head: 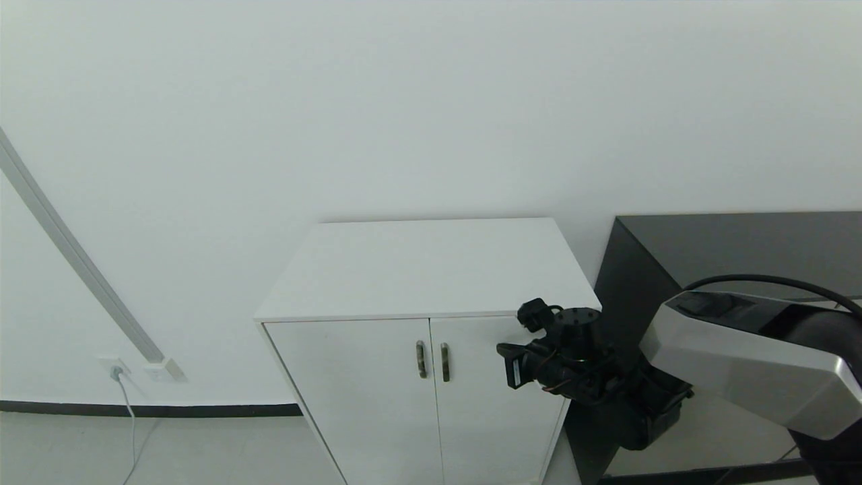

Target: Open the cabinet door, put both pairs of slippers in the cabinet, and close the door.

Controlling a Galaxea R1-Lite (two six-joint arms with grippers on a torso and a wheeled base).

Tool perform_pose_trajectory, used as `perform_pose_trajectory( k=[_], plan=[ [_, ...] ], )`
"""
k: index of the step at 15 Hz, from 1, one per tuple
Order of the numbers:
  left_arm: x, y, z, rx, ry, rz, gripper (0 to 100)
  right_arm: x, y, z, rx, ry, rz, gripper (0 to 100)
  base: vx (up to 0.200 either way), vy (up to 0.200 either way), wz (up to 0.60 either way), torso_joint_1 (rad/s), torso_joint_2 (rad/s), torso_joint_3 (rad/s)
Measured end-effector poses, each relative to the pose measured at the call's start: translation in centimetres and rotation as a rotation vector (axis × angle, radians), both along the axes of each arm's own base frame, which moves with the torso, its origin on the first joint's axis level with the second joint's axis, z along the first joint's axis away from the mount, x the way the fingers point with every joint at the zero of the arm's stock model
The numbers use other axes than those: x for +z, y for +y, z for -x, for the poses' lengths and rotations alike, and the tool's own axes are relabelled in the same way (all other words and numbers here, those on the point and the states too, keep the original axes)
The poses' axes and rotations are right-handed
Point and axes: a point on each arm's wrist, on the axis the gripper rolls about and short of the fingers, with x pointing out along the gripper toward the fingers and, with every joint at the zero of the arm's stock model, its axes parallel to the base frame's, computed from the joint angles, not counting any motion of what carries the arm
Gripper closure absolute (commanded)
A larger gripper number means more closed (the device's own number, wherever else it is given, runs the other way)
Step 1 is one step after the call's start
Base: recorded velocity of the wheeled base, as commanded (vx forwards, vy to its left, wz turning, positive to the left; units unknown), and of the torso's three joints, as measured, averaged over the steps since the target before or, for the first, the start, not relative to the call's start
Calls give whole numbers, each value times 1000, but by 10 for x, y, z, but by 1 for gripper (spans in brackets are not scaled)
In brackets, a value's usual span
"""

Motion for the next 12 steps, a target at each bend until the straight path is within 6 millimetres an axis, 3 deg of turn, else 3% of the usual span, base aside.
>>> perform_pose_trajectory(
  k=[12],
  plan=[
    [0, 0, 0, 0, 0, 0, 100, 3, -2, -6, -13, -5, -6, 100, 0, 0, 0, 0, 0, 0]
  ],
)
